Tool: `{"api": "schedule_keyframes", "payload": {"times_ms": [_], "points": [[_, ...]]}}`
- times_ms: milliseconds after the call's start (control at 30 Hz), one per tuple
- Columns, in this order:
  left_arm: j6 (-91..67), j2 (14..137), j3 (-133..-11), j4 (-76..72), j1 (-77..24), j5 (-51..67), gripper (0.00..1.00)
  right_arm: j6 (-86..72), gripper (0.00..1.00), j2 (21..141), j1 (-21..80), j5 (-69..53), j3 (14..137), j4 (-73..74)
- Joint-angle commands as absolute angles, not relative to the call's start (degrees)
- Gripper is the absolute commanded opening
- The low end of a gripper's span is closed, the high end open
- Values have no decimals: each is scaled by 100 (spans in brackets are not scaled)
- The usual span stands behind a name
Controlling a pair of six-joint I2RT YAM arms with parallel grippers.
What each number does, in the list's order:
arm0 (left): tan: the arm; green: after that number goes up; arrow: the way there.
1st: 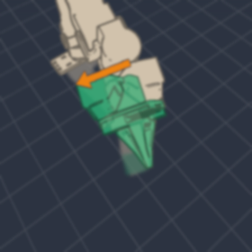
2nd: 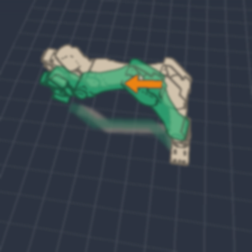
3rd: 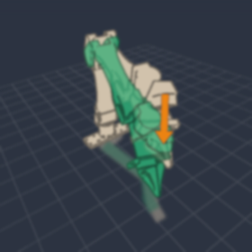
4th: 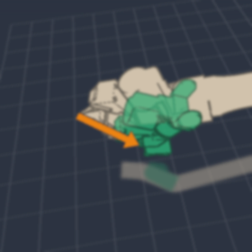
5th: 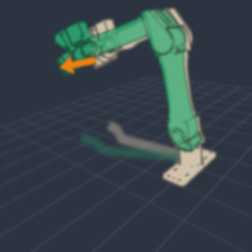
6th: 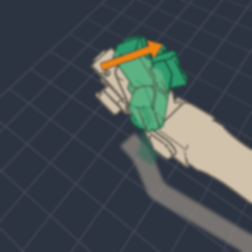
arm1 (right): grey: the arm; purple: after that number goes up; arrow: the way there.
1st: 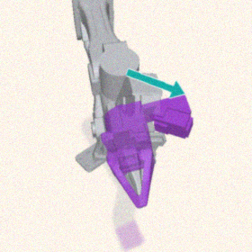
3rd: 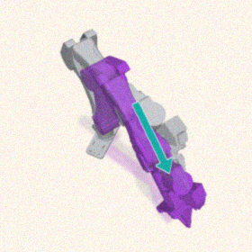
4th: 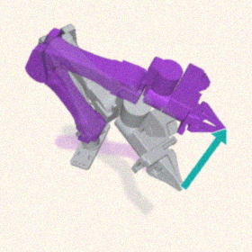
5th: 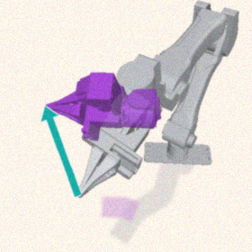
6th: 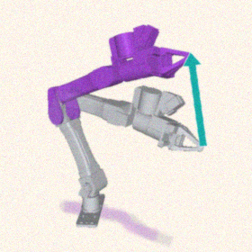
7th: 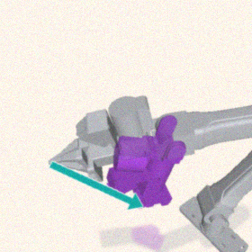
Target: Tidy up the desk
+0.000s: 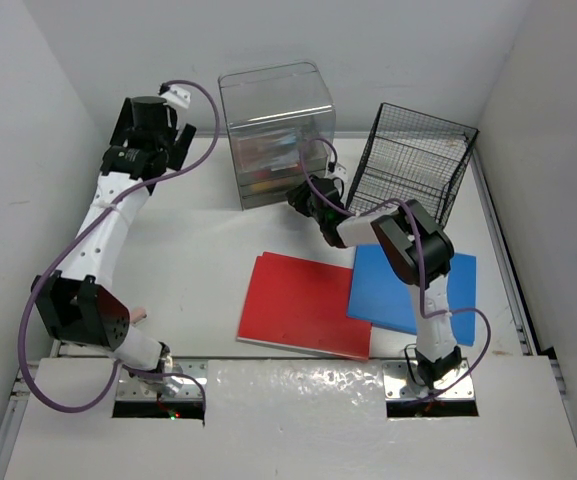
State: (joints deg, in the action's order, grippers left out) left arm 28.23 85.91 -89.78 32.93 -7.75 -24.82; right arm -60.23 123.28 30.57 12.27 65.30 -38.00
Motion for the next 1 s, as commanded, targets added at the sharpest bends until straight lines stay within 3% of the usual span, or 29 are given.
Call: {"api": "schedule_keyframes", "payload": {"times_ms": [0,700,967], "points": [[2725,8437,-8842,2777,-721,-2461,100,-6179,31,12401,3094,1433,6855,-4017],[2883,8525,-8341,2294,-712,-2856,100,-6987,26,12788,2927,1371,6934,-4790],[2918,8517,-8209,2197,-712,-2883,100,-7119,16,12665,2927,1687,6645,-5300]]}}
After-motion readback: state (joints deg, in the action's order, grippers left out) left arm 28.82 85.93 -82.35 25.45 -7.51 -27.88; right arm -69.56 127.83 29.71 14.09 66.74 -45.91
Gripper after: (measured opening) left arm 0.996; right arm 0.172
